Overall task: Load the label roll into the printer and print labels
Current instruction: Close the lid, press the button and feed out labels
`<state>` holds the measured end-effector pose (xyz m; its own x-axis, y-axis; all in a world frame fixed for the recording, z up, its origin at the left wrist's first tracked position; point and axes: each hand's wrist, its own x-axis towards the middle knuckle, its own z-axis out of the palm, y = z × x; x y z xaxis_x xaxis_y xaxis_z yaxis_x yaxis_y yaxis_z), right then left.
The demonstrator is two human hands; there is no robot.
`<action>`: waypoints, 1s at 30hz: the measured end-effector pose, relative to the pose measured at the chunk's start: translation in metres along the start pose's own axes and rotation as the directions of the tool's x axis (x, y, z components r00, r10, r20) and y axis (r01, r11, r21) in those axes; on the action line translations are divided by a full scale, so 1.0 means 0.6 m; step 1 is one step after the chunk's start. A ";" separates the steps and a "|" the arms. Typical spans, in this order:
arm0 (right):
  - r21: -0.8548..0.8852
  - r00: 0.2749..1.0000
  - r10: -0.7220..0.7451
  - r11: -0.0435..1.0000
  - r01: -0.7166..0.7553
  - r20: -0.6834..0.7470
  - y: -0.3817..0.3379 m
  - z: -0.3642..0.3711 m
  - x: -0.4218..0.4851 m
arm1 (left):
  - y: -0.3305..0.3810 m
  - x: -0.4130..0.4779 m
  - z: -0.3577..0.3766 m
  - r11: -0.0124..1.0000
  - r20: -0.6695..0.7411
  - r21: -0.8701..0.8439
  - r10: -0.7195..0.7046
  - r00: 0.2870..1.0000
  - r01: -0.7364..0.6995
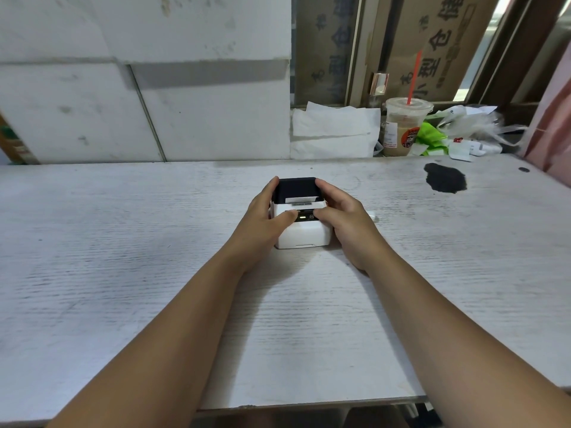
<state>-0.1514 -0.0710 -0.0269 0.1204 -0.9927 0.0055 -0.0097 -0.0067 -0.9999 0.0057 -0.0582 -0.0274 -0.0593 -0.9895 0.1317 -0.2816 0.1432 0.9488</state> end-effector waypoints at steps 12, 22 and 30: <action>-0.009 1.000 -0.024 1.000 0.024 0.015 0.005 -0.001 0.001 | 0.002 0.000 0.000 1.000 0.014 0.014 0.001 1.000 -0.001; -0.013 0.999 -0.035 0.999 0.035 0.019 0.002 -0.001 0.000 | -0.001 0.000 -0.001 1.000 0.016 0.014 0.002 1.000 -0.002; -0.023 0.999 -0.032 0.999 0.032 0.016 0.008 -0.002 0.004 | -0.003 0.002 -0.002 1.000 0.023 0.006 0.000 1.000 0.000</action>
<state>-0.1525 -0.0739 -0.0318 0.1367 -0.9899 0.0372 -0.0290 -0.0415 -0.9987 0.0073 -0.0595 -0.0288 -0.0810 -0.9889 0.1248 -0.2878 0.1431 0.9470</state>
